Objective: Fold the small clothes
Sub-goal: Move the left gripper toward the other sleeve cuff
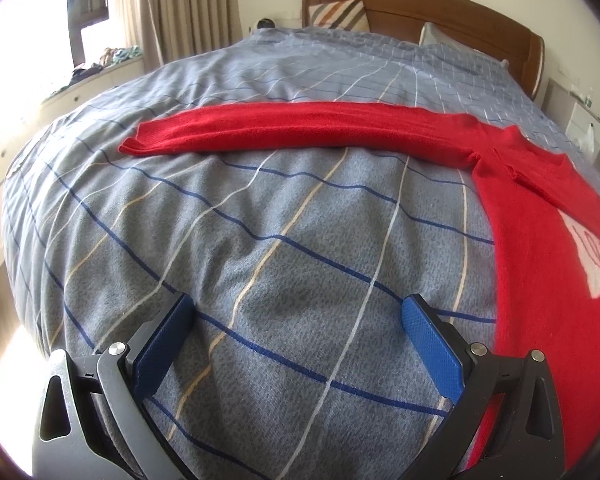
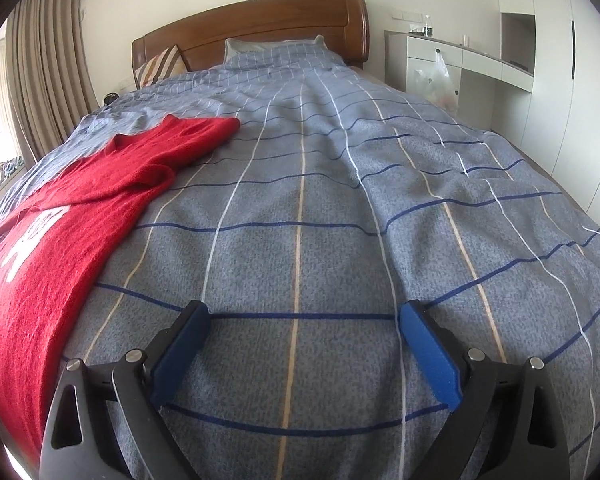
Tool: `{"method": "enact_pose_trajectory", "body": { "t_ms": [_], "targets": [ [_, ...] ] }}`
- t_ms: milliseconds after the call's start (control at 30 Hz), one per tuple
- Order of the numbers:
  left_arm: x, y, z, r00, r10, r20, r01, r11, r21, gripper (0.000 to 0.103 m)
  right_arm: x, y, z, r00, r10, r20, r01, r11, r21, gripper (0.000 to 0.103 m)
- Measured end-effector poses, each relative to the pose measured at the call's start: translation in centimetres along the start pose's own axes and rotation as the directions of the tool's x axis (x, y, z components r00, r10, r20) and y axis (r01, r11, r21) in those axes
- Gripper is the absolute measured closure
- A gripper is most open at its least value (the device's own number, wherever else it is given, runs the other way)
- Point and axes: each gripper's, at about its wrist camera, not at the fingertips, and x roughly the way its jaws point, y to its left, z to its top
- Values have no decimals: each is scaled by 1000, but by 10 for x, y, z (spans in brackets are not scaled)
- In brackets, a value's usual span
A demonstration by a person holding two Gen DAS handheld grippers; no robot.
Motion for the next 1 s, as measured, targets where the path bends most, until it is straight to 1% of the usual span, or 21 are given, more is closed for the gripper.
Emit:
{"method": "enact_pose_trajectory", "body": {
  "t_ms": [300, 500, 567, 633, 700, 767, 833, 900, 933, 967, 1000],
  "targets": [
    [1, 0, 1, 1000, -1, -8, 1, 1000, 5, 0, -1, 0, 0, 1000, -2, 1, 2, 1000, -2, 7],
    [3, -1, 2, 1000, 1, -29, -1, 1000, 21, 0, -1, 0, 0, 1000, -1, 1, 1, 1000, -2, 6],
    [1, 1, 7, 998, -24, -61, 25, 1000, 17, 0, -1, 0, 0, 1000, 0, 1, 0, 1000, -2, 6],
    [-10, 8, 15, 994, -90, -68, 91, 996, 5, 0, -1, 0, 0, 1000, 0, 1, 0, 1000, -1, 6],
    [-25, 20, 28, 990, -136, -31, 135, 991, -10, 0, -1, 0, 0, 1000, -1, 1, 1, 1000, -2, 5],
    [-36, 36, 43, 989, -150, 5, 150, 988, -20, 0, -1, 1, 0, 1000, -2, 0, 2, 1000, -4, 5],
    [-39, 58, 59, 987, -156, 23, 157, 986, -51, 0, -1, 1, 0, 1000, -3, 0, 3, 1000, -6, 5],
    [-32, 86, 73, 986, -164, 20, 165, 979, -123, 0, -1, 2, 0, 1000, -5, 1, 5, 1000, -9, 5],
    [-24, 102, 78, 984, -175, 10, 174, 968, -178, 0, -2, 2, 0, 1000, -6, 1, 6, 1000, -10, 5],
    [-12, 118, 81, 981, -196, -8, 188, 951, -246, 0, -1, 2, 0, 1000, -6, 1, 6, 1000, -10, 5],
    [2, 134, 82, 974, -223, -31, 202, 926, -320, 0, -1, 2, 0, 1000, -8, 1, 8, 1000, -11, 4]
  ]
}}
